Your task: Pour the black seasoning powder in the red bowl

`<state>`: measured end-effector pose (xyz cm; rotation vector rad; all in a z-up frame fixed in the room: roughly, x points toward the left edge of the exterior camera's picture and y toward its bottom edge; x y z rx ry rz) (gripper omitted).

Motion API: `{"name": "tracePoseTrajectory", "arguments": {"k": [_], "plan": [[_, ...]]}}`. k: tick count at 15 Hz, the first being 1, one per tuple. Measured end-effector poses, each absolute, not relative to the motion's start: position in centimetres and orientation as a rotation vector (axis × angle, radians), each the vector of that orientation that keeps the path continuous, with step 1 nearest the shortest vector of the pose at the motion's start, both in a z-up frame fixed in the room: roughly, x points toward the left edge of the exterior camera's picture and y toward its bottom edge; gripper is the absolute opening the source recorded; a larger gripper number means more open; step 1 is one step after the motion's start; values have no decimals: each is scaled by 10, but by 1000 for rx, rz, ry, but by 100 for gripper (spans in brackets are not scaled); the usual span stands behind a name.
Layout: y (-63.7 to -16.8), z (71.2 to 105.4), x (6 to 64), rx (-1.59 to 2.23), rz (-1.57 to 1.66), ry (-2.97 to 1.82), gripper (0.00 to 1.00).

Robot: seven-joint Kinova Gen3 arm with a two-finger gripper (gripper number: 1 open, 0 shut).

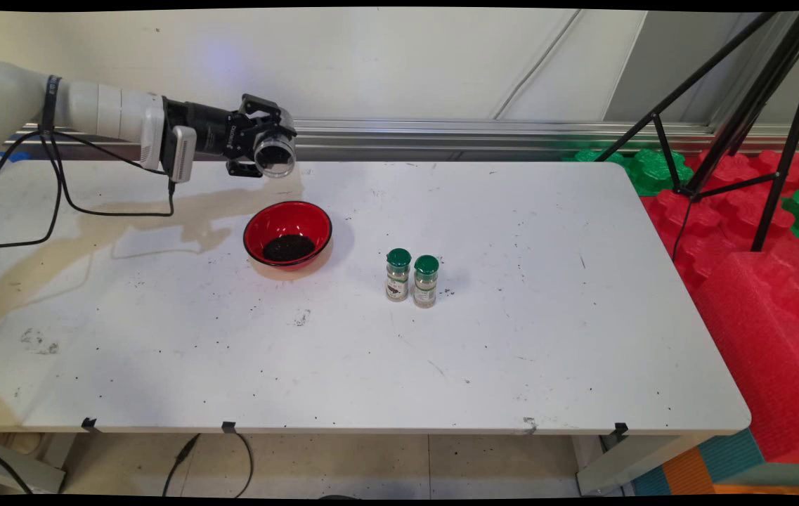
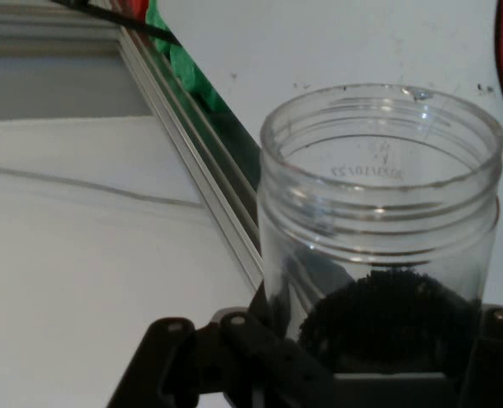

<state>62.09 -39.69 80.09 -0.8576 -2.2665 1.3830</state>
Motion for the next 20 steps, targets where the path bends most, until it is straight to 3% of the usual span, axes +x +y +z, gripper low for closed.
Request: {"name": "tracePoseTrajectory", "arguments": {"k": [20], "plan": [[-379, 798, 612, -1450, 1573, -2104, 0]]}}
